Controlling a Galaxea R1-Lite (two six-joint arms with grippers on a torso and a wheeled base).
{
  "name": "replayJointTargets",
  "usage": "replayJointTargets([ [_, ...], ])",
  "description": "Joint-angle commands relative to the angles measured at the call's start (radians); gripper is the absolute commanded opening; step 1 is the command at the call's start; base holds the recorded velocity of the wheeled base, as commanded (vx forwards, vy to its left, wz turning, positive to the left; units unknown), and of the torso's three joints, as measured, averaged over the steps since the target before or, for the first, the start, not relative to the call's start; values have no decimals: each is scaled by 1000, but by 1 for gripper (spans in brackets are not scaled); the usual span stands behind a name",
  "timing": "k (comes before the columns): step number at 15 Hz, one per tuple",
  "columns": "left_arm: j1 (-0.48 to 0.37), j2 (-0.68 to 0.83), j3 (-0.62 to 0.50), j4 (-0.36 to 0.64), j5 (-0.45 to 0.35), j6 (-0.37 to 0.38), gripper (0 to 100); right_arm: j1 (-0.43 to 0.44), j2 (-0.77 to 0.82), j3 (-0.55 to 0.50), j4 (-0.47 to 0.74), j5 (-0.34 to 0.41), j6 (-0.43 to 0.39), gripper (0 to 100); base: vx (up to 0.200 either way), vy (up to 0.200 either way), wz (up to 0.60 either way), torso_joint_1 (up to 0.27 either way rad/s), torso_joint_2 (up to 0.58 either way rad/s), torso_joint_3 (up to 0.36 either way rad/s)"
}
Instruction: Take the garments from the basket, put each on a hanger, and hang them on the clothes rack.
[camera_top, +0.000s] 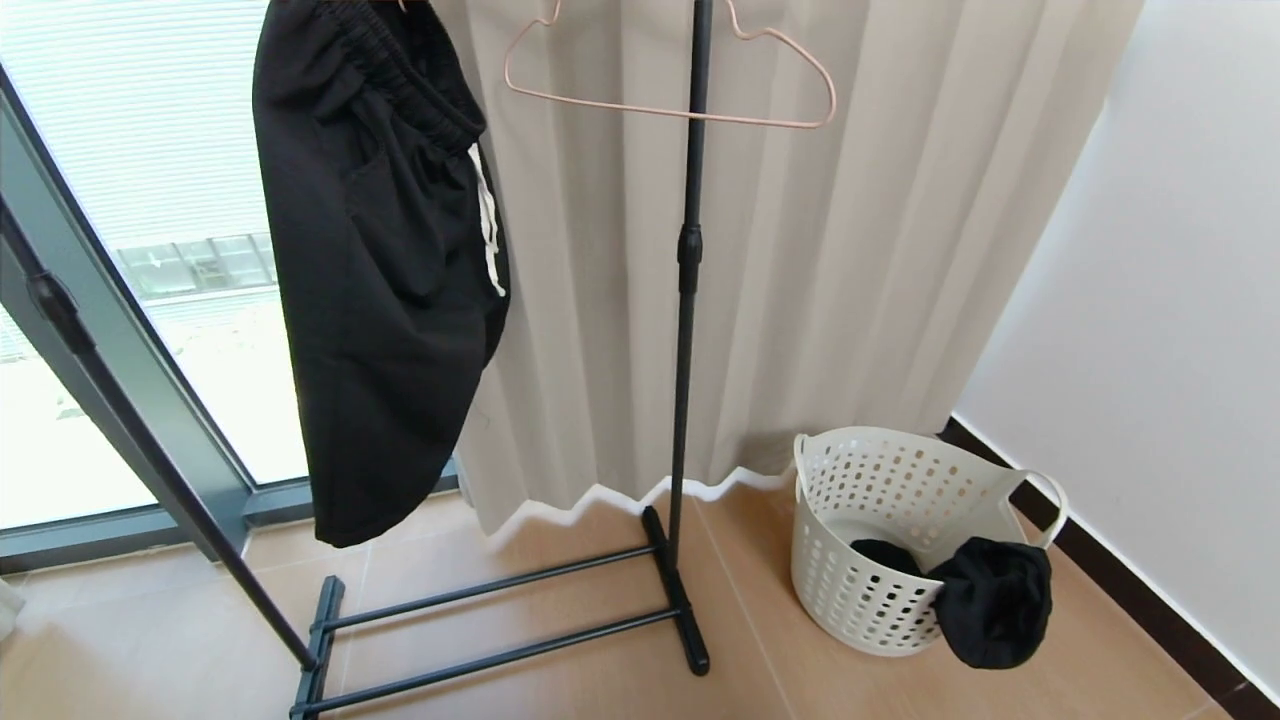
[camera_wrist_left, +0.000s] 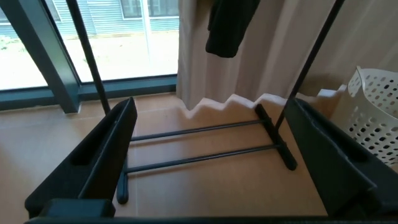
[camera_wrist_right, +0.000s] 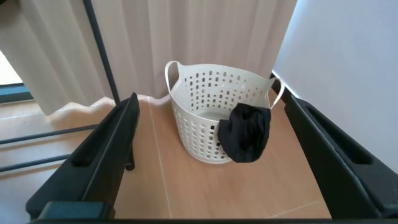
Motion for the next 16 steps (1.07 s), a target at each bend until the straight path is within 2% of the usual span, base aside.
replayJointTargets([
  [1,0,2,0,0,1,-1,100,0,1,0,1,0,0,100,0,-200,0,-7,2,7],
  [3,0,2,0,0,1,-1,100,0,1,0,-1,0,0,100,0,-200,0,10,0,0],
  [4,0,2,0,0,1,-1,100,0,1,0,-1,0,0,100,0,-200,-600,7,2,2],
  [9,0,2,0,0,1,-2,100,0,1,0,1,0,0,100,0,0,-600,1,2,5],
  [14,0,2,0,0,1,-2,100,0,1,0,1,0,0,100,0,0,0,0,0,0],
  [16,0,2,0,0,1,-2,100,0,1,0,1,0,0,100,0,0,-600,-2,0,2],
])
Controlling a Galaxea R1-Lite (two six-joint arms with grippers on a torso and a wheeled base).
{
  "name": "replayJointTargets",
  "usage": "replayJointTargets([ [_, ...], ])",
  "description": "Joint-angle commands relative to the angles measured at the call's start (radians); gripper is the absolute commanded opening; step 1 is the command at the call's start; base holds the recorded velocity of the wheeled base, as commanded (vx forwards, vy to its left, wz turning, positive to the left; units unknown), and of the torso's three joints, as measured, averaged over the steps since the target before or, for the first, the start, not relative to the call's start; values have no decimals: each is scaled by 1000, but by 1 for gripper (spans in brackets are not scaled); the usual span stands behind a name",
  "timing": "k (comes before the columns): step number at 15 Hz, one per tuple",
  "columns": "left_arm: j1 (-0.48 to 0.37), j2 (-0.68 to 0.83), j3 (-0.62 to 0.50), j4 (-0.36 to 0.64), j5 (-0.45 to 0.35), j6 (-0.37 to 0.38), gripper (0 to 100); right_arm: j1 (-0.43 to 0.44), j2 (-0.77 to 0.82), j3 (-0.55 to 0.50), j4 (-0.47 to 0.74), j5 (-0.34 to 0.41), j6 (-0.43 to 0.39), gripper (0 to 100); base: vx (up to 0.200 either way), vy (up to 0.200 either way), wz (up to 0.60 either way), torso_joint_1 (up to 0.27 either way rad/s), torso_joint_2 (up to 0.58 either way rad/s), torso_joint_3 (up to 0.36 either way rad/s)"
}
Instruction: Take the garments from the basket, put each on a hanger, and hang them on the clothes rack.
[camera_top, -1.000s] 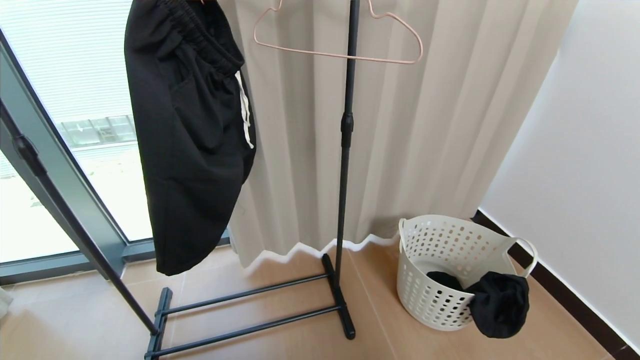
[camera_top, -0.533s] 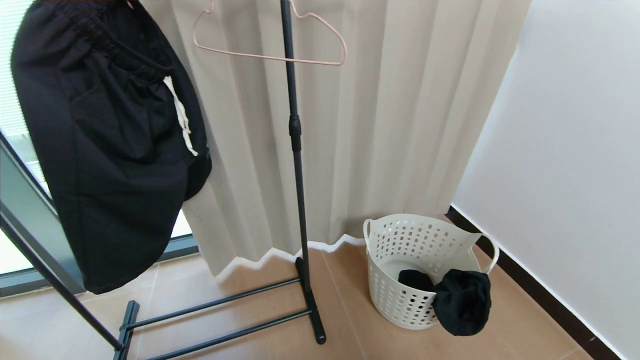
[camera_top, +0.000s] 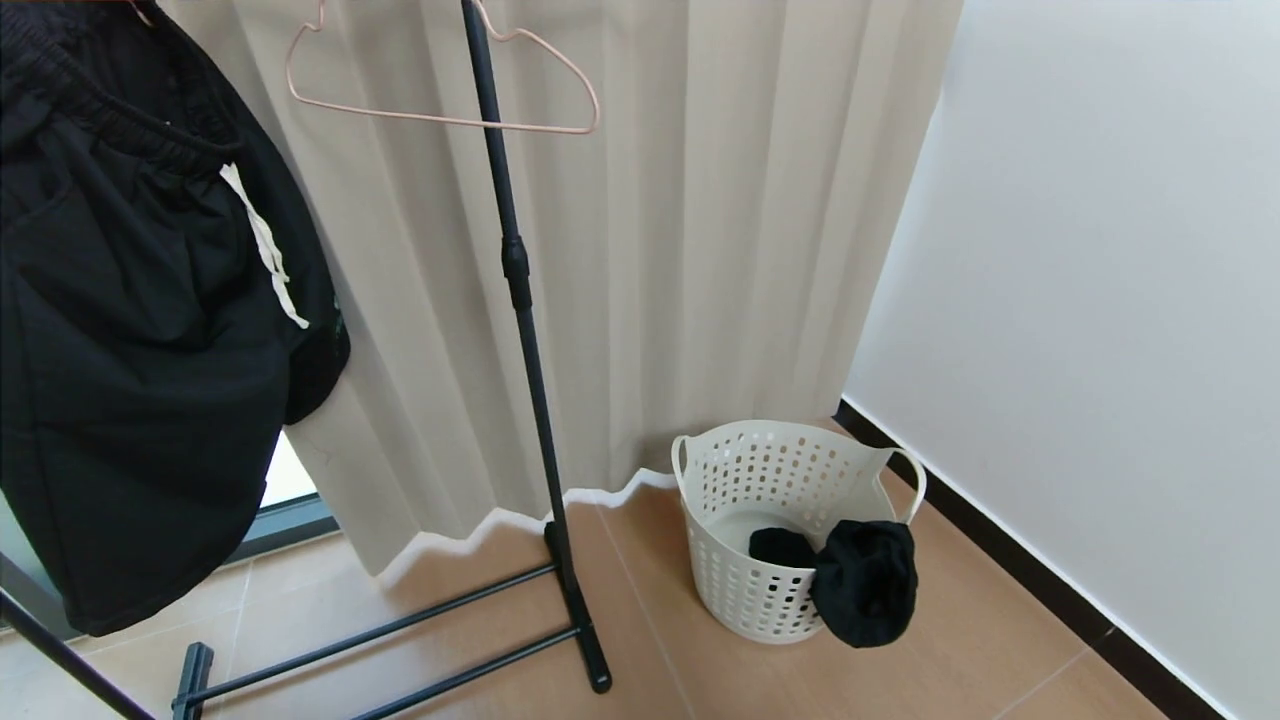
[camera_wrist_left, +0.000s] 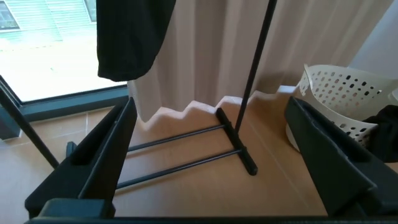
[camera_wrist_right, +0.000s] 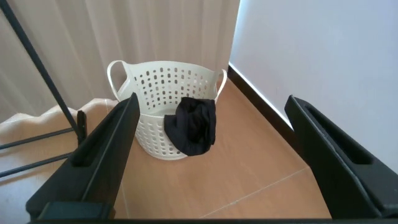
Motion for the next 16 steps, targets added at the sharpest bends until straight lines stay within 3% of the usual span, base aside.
replayJointTargets([
  [1,0,2,0,1,0,0,100,-1,1,0,0,0,0,100,0,0,-600,2,7,7],
  [6,0,2,0,1,0,0,100,-1,1,0,0,0,0,100,0,0,0,0,0,0],
  [12,0,2,0,1,0,0,100,-1,1,0,-1,0,0,100,200,-200,0,1,1,6],
  [14,0,2,0,1,0,-2,100,-1,1,0,0,0,0,100,200,0,0,5,0,0],
  [16,0,2,0,1,0,0,100,-1,1,0,-1,0,0,100,0,0,0,0,0,0],
])
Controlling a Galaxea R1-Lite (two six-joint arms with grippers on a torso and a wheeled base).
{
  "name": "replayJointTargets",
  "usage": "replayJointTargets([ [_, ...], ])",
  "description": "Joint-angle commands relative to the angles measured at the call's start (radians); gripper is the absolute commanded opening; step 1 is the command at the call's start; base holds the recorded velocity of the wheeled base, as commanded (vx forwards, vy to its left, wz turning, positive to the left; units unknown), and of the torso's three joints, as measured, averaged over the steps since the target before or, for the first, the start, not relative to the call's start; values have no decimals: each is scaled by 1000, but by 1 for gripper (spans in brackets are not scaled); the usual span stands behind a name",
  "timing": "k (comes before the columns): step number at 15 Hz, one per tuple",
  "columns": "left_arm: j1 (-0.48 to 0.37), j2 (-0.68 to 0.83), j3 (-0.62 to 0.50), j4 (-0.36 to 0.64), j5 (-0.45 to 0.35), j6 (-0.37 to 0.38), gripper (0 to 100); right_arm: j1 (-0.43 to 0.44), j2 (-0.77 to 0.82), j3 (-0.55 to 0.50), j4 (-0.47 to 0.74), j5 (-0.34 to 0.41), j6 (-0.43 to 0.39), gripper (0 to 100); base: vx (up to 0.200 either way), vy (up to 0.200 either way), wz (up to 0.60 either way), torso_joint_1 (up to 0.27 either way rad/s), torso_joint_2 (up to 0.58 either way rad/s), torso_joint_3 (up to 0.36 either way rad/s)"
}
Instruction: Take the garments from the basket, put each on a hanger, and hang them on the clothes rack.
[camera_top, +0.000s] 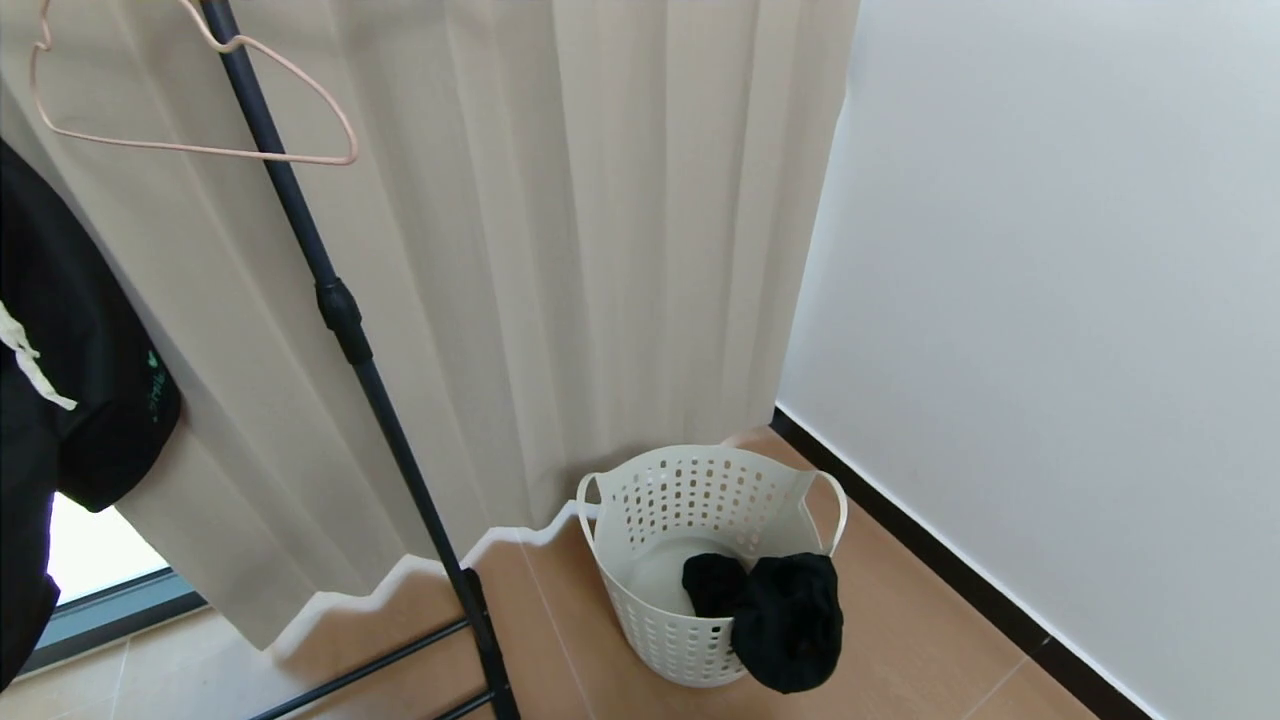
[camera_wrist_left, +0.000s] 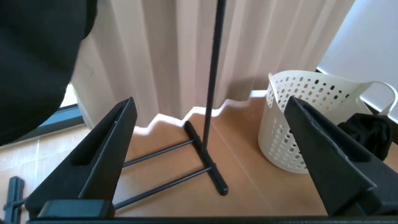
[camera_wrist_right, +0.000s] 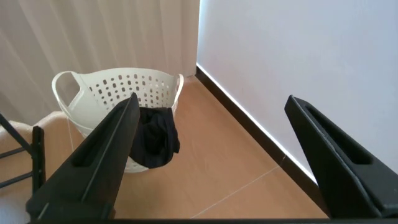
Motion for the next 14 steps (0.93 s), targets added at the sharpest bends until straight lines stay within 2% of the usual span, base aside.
replayJointTargets([
  [1,-1,2,0,0,1,0,100,0,1,0,0,1,0,100,0,0,0,0,0,0],
  [6,-1,2,0,0,1,2,100,0,1,0,1,1,0,100,0,0,0,0,0,0],
  [10,-1,2,0,0,1,2,100,0,1,0,1,1,0,100,0,0,0,-4,262,140],
  [14,-1,2,0,0,1,2,100,0,1,0,1,1,0,100,0,0,0,4,72,-118],
])
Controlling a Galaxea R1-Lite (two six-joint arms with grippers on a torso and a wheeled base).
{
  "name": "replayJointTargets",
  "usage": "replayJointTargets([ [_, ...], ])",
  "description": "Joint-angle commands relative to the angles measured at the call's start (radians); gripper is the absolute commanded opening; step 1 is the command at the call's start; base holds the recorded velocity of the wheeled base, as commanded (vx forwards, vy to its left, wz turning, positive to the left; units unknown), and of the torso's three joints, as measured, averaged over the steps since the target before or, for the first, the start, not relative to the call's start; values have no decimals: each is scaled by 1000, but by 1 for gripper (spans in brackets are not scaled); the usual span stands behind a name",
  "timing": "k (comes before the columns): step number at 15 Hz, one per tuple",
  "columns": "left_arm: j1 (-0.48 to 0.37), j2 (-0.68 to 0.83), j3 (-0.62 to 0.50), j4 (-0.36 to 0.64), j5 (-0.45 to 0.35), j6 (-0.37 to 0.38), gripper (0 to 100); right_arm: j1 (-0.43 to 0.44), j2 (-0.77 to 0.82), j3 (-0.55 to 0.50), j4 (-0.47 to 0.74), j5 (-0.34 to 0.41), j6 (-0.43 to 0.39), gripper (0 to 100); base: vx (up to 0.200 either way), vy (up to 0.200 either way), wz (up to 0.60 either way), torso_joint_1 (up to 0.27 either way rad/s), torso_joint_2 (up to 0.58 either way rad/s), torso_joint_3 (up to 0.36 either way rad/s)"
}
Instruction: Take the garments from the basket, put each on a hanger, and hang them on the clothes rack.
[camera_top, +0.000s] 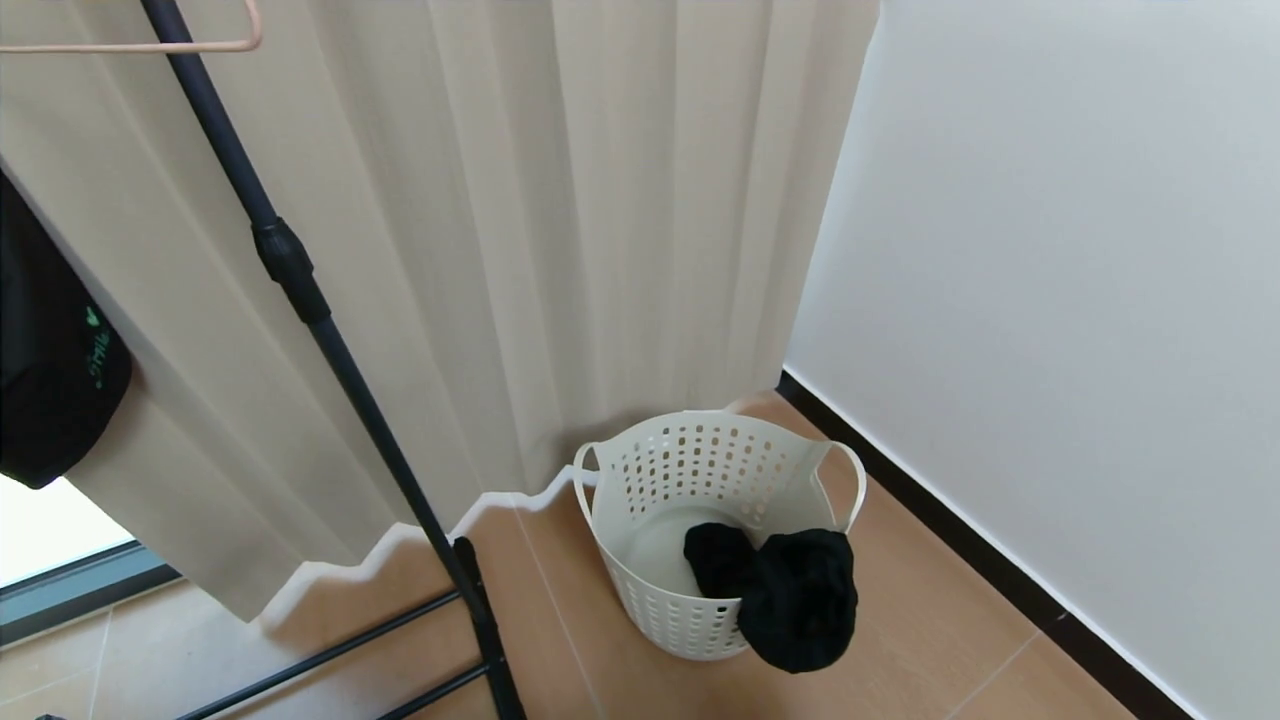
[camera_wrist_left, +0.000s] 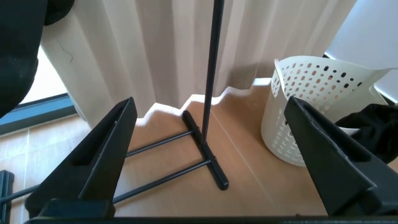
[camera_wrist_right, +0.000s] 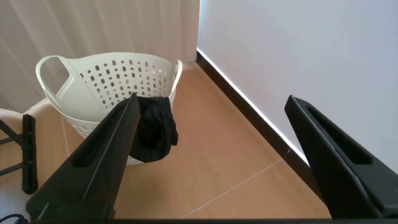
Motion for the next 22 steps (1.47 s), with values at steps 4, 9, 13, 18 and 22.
replayJointTargets([
  [4,0,2,0,0,0,0,100,0,1,0,0,0,0,100,0,0,0,1,7,-192],
  [9,0,2,0,0,0,0,100,0,1,0,0,0,0,100,0,0,0,4,8,-198],
  [13,0,2,0,0,0,0,100,0,1,0,0,0,0,100,0,0,0,5,8,-198],
  [18,0,2,-2,0,0,-2,100,0,1,0,0,0,0,100,0,0,0,3,1,-201],
  [22,0,2,-2,0,0,-2,100,0,1,0,0,0,0,100,0,0,0,5,5,-201],
])
